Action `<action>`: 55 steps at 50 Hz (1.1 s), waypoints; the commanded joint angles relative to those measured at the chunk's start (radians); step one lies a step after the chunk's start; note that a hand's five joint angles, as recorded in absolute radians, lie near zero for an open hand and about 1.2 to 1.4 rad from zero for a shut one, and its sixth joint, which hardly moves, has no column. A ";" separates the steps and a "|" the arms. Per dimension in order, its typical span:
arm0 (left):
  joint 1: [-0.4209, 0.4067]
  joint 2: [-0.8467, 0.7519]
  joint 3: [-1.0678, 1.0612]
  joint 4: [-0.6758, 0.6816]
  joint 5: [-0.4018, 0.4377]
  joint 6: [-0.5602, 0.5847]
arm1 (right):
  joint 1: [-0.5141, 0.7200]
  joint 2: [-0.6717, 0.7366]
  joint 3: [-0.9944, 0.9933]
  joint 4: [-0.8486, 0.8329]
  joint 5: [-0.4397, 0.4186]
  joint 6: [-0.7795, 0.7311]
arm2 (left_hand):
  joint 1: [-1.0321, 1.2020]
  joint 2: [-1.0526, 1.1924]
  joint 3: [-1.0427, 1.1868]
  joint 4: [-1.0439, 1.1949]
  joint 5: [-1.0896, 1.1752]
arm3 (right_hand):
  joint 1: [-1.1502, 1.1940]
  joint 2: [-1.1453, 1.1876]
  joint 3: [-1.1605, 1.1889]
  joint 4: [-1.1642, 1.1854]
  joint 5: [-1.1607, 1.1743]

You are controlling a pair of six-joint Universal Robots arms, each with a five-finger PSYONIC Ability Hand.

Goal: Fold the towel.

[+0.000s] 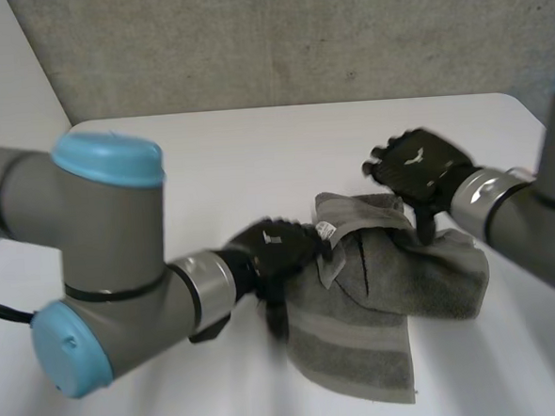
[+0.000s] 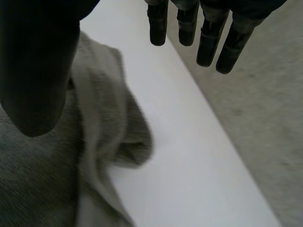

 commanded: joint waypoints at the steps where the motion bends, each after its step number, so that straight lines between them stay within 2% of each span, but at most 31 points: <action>1: -0.015 -0.050 -0.055 0.002 0.000 0.177 | 0.036 0.207 -0.050 -0.122 0.070 0.169 | -0.059 -0.041 -0.046 -0.051 -0.033 | 0.261 0.260 0.263 0.253 0.270; 2: -0.015 -0.051 -0.067 0.004 0.000 0.219 | 0.036 0.207 -0.051 -0.122 0.070 0.169 | -0.059 -0.041 -0.046 -0.051 -0.033 | 0.262 0.260 0.264 0.254 0.271; 4: -0.015 -0.051 -0.075 0.005 -0.001 0.251 | 0.036 0.259 -0.072 -0.133 0.070 0.223 | -0.059 -0.041 -0.046 -0.051 -0.033 | 0.475 0.473 0.477 0.467 0.484; 5: -0.015 -0.051 -0.080 0.007 -0.001 0.273 | 0.036 0.259 -0.072 -0.133 0.070 0.223 | -0.059 -0.041 -0.046 -0.051 -0.033 | 0.477 0.475 0.479 0.468 0.485; 7: -0.015 -0.051 -0.084 0.008 -0.001 0.277 | 0.035 0.291 -0.101 -0.133 0.069 0.252 | -0.059 -0.041 -0.046 -0.051 -0.033 | 0.885 0.883 0.887 0.877 0.894; 8: -0.015 -0.051 -0.084 0.008 -0.001 0.277 | 0.035 0.291 -0.101 -0.133 0.069 0.252 | -0.059 -0.041 -0.046 -0.051 -0.033 | 0.888 0.886 0.890 0.879 0.896; 9: -0.015 -0.051 -0.087 0.008 0.000 0.277 | 0.033 0.304 -0.119 -0.136 0.082 0.263 | -0.059 -0.041 -0.046 -0.051 -0.033 | 1.123 1.121 1.125 1.115 1.132; 13: -0.020 -0.053 -0.094 0.013 0.000 0.277 | 0.013 0.313 -0.170 -0.143 0.152 0.330 | -0.062 -0.044 -0.049 -0.054 -0.036 | 1.127 1.125 1.129 1.119 1.136; 15: -0.026 -0.056 -0.094 0.013 0.002 0.277 | -0.049 0.301 -0.201 -0.157 0.298 0.457 | -0.062 -0.044 -0.049 -0.054 -0.036 | 1.127 1.125 1.129 1.119 1.136; 16: -0.034 -0.062 -0.094 0.018 0.002 0.277 | -0.050 0.301 -0.201 -0.157 0.299 0.458 | -0.062 -0.044 -0.049 -0.054 -0.036 | 1.127 1.125 1.129 1.119 1.136; 17: -0.034 -0.062 -0.094 0.018 0.002 0.277 | -0.089 0.296 -0.219 -0.165 0.361 0.502 | -0.062 -0.044 -0.049 -0.054 -0.036 | 1.127 1.125 1.129 1.119 1.136; 18: -0.040 -0.065 -0.095 0.024 0.000 0.277 | -0.089 0.296 -0.219 -0.165 0.362 0.502 | -0.062 -0.044 -0.049 -0.054 -0.036 | 1.127 1.125 1.129 1.119 1.136; 19: -0.040 -0.065 -0.095 0.024 0.000 0.277 | -0.117 0.295 -0.228 -0.165 0.407 0.514 | -0.062 -0.044 -0.049 -0.054 -0.036 | 0.844 0.842 0.845 0.835 0.852; 20: -0.043 -0.067 -0.097 0.031 -0.001 0.277 | -0.129 0.295 -0.236 -0.157 0.417 0.501 | -0.059 -0.041 -0.046 -0.051 -0.033 | 0.440 0.438 0.442 0.431 0.448; 21: -0.045 -0.070 -0.100 0.042 -0.003 0.277 | -0.129 0.295 -0.236 -0.157 0.417 0.501 | -0.056 -0.038 -0.043 -0.048 -0.030 | 0.436 0.434 0.437 0.427 0.444; 22: -0.045 -0.070 -0.100 0.042 -0.003 0.277 | -0.137 0.296 -0.235 -0.150 0.412 0.478 | -0.056 -0.038 -0.043 -0.048 -0.030 | 0.139 0.137 0.141 0.131 0.148; 23: -0.045 -0.073 -0.100 0.053 -0.006 0.277 | -0.140 0.296 -0.229 -0.143 0.403 0.453 | -0.044 -0.026 -0.031 -0.036 -0.018 | 0.026 0.024 0.028 0.017 0.034; 30: -0.045 -0.085 -0.097 0.078 -0.009 0.263 | -0.139 0.296 -0.206 -0.128 0.369 0.422 | 0.064 0.082 0.077 0.072 0.091 | -0.064 -0.065 -0.062 -0.072 -0.055; 32: -0.046 -0.088 -0.094 0.079 -0.009 0.243 | -0.134 0.295 -0.201 -0.128 0.365 0.418 | 0.263 0.281 0.276 0.271 0.289 | -0.064 -0.065 -0.062 -0.072 -0.055; 33: -0.046 -0.088 -0.094 0.079 -0.009 0.243 | -0.128 0.293 -0.201 -0.125 0.365 0.416 | 0.264 0.282 0.277 0.272 0.290 | -0.069 -0.071 -0.067 -0.078 -0.061; 34: -0.045 -0.090 -0.092 0.081 -0.007 0.231 | -0.128 0.293 -0.201 -0.125 0.365 0.416 | 0.404 0.421 0.417 0.412 0.430 | -0.069 -0.071 -0.068 -0.078 -0.061; 35: -0.045 -0.090 -0.092 0.081 -0.007 0.231 | -0.126 0.290 -0.199 -0.125 0.365 0.415 | 0.405 0.423 0.418 0.413 0.431 | -0.072 -0.074 -0.070 -0.081 -0.064; 37: -0.045 -0.090 -0.087 0.100 -0.007 0.199 | -0.125 0.290 -0.198 -0.123 0.363 0.412 | 0.779 0.797 0.792 0.787 0.805 | -0.075 -0.077 -0.073 -0.083 -0.067; 46: -0.035 -0.068 -0.077 0.143 -0.009 0.128 | -0.123 0.288 -0.184 -0.122 0.362 0.401 | 0.883 0.901 0.897 0.892 0.910 | -0.084 -0.086 -0.082 -0.092 -0.076; 48: -0.025 -0.044 -0.069 0.154 -0.010 0.103 | -0.123 0.288 -0.184 -0.119 0.362 0.392 | 0.971 0.989 0.984 0.979 0.998 | -0.087 -0.089 -0.085 -0.095 -0.079; 53: -0.005 -0.019 -0.064 0.173 -0.012 0.063 | -0.123 0.267 -0.192 -0.076 0.349 0.337 | 1.039 1.057 1.052 1.047 1.065 | -0.094 -0.096 -0.092 -0.103 -0.086; 55: 0.050 0.007 -0.045 0.179 -0.010 0.005 | -0.123 0.259 -0.193 -0.064 0.336 0.317 | 1.063 1.080 1.076 1.071 1.089 | -0.094 -0.096 -0.092 -0.103 -0.086</action>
